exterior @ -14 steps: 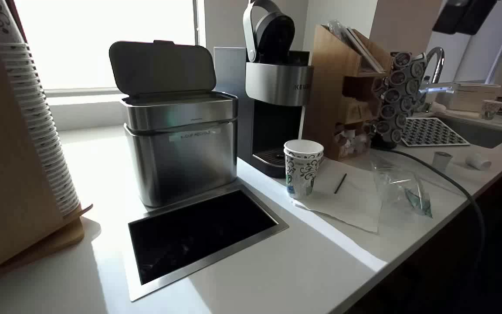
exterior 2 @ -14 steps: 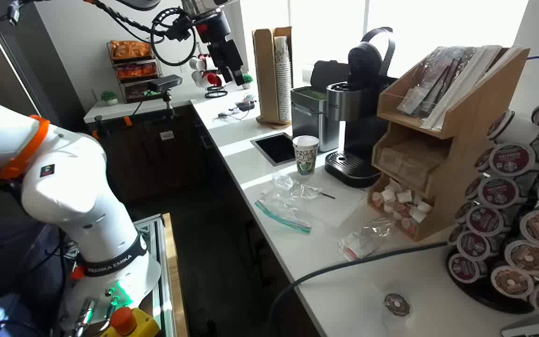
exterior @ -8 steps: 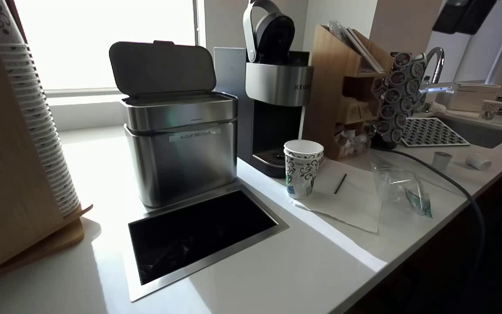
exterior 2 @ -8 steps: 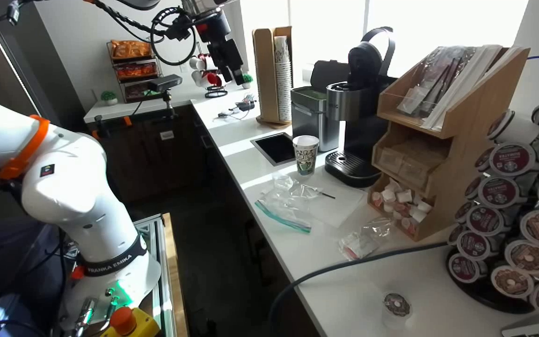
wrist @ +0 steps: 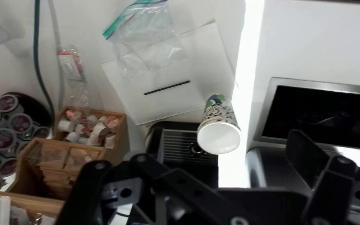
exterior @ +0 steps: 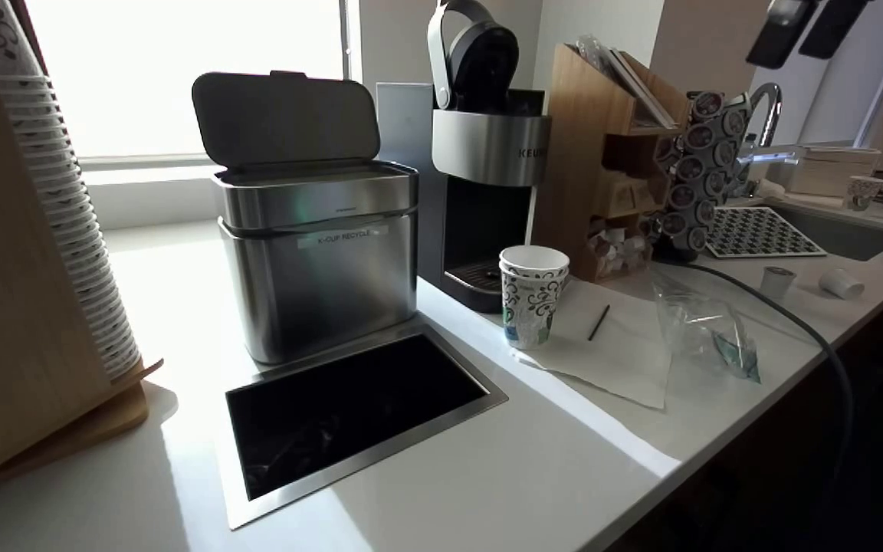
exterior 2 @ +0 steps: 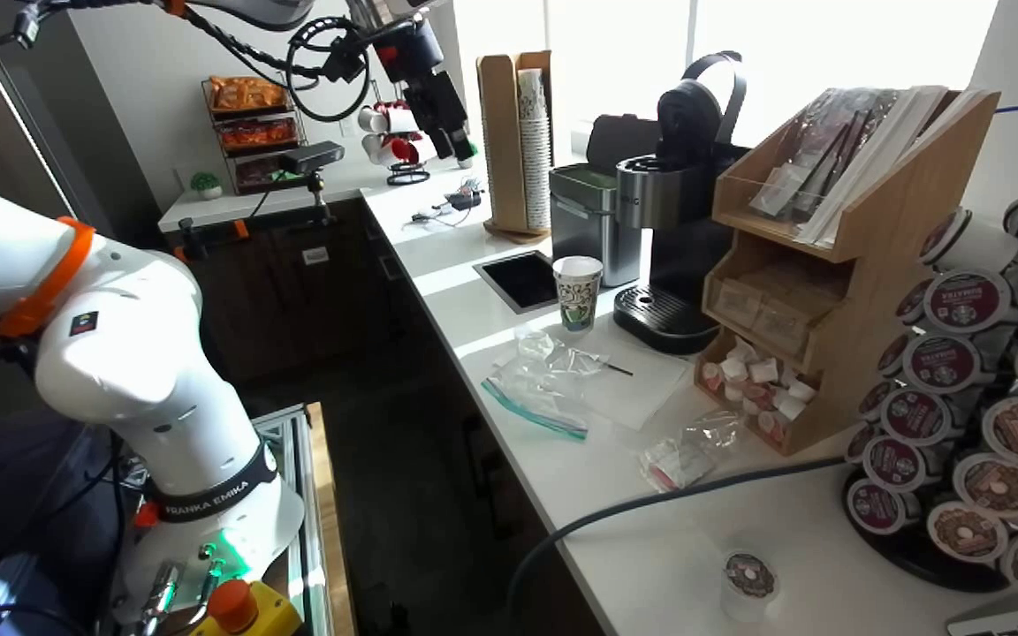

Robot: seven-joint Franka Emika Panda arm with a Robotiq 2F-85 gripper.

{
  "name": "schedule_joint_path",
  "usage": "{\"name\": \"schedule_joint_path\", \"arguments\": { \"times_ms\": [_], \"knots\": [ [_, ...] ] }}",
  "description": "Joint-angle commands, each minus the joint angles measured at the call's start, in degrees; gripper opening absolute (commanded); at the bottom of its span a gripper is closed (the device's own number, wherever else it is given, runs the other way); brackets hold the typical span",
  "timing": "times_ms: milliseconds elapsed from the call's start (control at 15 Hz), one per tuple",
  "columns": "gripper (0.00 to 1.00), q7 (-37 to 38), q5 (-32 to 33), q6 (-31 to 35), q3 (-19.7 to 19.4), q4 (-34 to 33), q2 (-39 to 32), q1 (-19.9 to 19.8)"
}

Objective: Remove the cup from the stack

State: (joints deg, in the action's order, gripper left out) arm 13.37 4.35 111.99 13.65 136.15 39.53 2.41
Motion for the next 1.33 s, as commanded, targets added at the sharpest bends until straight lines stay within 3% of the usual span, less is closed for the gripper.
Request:
{"name": "schedule_joint_path", "arguments": {
  "times_ms": [0,267,533,1000,1067,1267],
  "knots": [
    [1.00,8.0,8.7,7.8,2.8,3.6,-2.7,-5.2],
    [1.00,20.6,15.4,13.3,5.2,6.4,-6.9,-10.0],
    [1.00,27.8,16.7,13.5,4.8,6.7,-11.5,-10.1],
    [1.00,29.8,14.9,17.2,1.1,4.5,-18.9,-8.2],
    [1.00,30.6,15.7,15.0,1.4,3.3,-20.1,-8.6],
    [1.00,29.1,15.9,15.6,0.2,4.7,-18.3,-7.7]
  ]
}}
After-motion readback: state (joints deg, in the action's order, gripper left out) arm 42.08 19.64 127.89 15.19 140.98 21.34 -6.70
